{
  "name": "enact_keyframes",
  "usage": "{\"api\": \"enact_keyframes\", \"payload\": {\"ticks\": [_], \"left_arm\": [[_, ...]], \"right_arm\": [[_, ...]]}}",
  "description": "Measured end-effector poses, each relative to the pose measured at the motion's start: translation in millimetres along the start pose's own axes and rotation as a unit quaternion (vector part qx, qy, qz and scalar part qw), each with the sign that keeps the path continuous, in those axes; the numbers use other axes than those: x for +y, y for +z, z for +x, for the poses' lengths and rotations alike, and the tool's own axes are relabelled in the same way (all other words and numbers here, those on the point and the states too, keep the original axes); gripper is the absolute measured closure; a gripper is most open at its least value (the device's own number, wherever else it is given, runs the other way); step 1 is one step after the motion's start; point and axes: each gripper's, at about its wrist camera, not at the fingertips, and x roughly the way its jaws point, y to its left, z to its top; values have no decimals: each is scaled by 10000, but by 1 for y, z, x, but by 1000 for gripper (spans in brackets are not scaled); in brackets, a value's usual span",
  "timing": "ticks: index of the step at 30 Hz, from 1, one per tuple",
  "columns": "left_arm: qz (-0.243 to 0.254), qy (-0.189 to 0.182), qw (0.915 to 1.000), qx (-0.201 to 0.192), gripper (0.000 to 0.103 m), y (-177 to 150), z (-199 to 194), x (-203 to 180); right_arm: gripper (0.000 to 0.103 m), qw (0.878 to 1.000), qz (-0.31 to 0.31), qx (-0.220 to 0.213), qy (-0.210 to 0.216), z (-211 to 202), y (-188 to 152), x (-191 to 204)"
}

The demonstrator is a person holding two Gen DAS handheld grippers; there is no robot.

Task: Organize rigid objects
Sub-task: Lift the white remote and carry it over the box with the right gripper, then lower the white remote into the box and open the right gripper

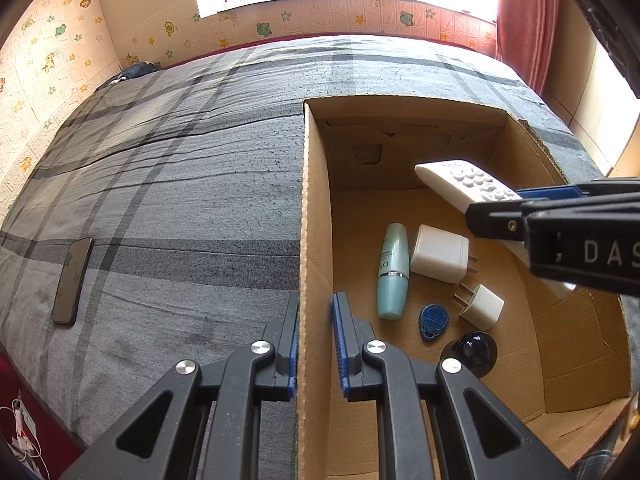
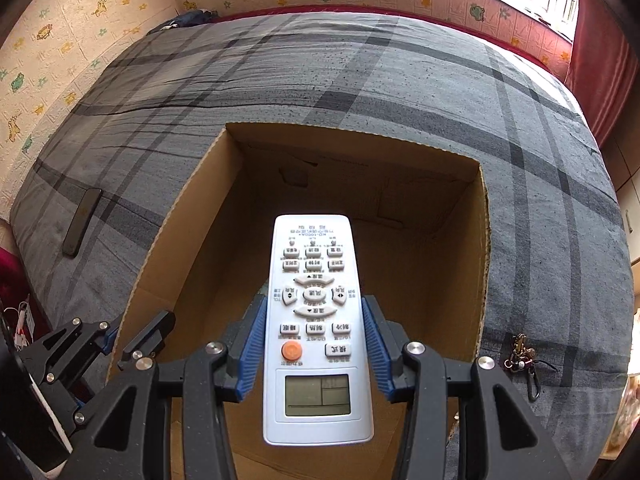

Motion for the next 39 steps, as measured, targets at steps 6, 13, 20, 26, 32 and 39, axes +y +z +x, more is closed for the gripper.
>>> {"api": "enact_keyframes", "payload": {"ticks": [6, 13, 20, 26, 32, 39], "left_arm": [[12, 5, 10000, 2, 88, 0, 0, -1], [3, -1, 10000, 0, 88, 0, 0, -1], [1, -3, 10000, -1, 88, 1, 0, 0], [1, -4, 10000, 2, 88, 1, -1, 0], [9, 4, 10000, 0, 88, 1, -1, -1], [18, 12, 10000, 3, 88, 0, -1, -1]], "right_arm": [[53, 9995, -105, 301, 43, 23, -6, 8], [53, 9984, -113, 540, 94, 37, -12, 9], [53, 9970, -101, 754, 133, 49, -18, 10], [53, 9967, -89, 794, 155, 51, -19, 9], [53, 9965, -49, 807, 233, 53, -15, 6], [45, 9981, -43, 591, 166, 39, -11, 3]]}}
